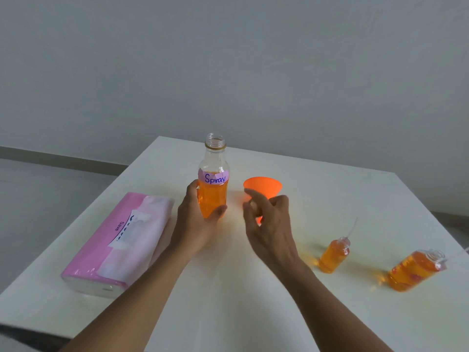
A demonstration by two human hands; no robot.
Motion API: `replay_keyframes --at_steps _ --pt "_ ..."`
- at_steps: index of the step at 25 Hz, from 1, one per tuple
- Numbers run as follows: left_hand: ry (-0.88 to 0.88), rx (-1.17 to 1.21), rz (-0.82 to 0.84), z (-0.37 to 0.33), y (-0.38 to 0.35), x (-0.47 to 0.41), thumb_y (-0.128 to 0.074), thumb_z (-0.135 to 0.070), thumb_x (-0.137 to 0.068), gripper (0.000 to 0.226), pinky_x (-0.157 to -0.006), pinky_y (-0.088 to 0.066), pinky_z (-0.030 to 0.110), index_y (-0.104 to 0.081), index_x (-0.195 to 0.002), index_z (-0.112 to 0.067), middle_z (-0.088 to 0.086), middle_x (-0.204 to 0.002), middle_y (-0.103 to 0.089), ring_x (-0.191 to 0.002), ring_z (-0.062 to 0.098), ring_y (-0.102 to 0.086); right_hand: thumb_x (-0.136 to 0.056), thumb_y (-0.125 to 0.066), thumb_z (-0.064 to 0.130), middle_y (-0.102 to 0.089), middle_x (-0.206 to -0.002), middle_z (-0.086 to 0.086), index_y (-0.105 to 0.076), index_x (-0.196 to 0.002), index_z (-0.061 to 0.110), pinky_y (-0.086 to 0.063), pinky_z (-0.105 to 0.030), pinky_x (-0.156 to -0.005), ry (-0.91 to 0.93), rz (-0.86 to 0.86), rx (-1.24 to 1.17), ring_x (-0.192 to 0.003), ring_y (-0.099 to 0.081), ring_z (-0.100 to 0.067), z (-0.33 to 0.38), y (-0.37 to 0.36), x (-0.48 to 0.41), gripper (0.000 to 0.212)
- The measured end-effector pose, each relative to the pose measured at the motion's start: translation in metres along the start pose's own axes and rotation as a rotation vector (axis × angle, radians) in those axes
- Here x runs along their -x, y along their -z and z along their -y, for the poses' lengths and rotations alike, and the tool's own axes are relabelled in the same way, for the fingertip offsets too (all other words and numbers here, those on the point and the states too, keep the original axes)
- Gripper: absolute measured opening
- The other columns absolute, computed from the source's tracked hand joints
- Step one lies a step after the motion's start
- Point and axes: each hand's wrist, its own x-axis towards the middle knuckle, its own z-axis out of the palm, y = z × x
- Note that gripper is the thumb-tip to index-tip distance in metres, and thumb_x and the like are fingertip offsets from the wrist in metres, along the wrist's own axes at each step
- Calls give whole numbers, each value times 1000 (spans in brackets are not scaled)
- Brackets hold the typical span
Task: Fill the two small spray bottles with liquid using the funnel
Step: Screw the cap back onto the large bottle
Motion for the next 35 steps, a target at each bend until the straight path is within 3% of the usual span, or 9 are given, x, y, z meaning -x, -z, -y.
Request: replay_keyframes --at_steps 8,13,18,21,23,26,29,32,35 --pt "-84 -62 26 8 -8 -4 -68 -44 -87 76 -90 -38 25 -30 -148 -21 1 -145 -47 -125 24 -51 -83 -84 37 -73 -90 12 -63 -95 24 -52 -10 -66 170 61 -278 -78 -69 -2 79 43 -106 28" --pt "-91 -43 33 9 -6 -7 -68 -46 -86 74 -93 -44 30 -34 -147 -20 1 -142 -51 -123 23 -54 -94 -73 21 -71 -121 2 -64 -132 18 -54 -26 -93 231 419 99 -106 -65 -12 99 42 -141 39" --pt "-81 -67 60 10 -6 -9 -66 -47 -88 74 -100 -50 43 -32 -148 -21 1 -143 -50 -124 24 -54 -93 -60 -5 -67 -126 0 -64 -130 18 -46 -20 -82 392 618 452 -110 -62 -18 121 50 -157 44" --pt "-80 -69 56 10 -6 -8 -68 -44 -88 74 -99 -51 44 -33 -148 -19 2 -141 -52 -123 25 -55 -95 -69 32 -69 -86 1 -69 -93 14 -43 -20 -54 393 522 616 -72 -64 -14 130 46 -157 19" --pt "-83 -70 52 9 -5 -7 -68 -42 -88 73 -98 -51 44 -34 -147 -17 4 -140 -53 -122 26 -55 -86 -67 65 -52 -59 1 -51 -64 15 -33 -26 -46 374 436 716 -50 -50 -13 129 41 -155 57" --pt "-81 -92 50 8 -6 -6 -67 -43 -88 74 -99 -50 46 -34 -147 -15 5 -141 -52 -123 27 -55 -68 -67 84 -58 -73 0 -59 -75 14 -45 -30 -57 333 430 738 -65 -58 -18 124 52 -157 70" --pt "-96 -100 37 10 -7 -6 -67 -43 -88 73 -97 -51 45 -34 -147 -15 5 -139 -53 -122 26 -55 -80 -77 60 -65 -121 5 -61 -134 26 -56 -37 -88 375 600 560 -103 -66 -16 128 67 -161 66" --pt "-92 -114 45 10 -8 -6 -66 -44 -88 73 -96 -51 44 -34 -147 -14 6 -138 -55 -120 26 -56 -93 -68 7 -67 -125 5 -66 -133 27 -56 -31 -86 522 647 506 -101 -67 -14 132 64 -167 45" --pt "-85 -121 50 11 -8 -8 -66 -44 -88 72 -96 -51 45 -35 -146 -15 6 -136 -56 -119 27 -57 -89 -58 -7 -68 -120 -1 -71 -125 17 -52 -29 -75 525 622 620 -99 -62 -19 129 54 -168 46"
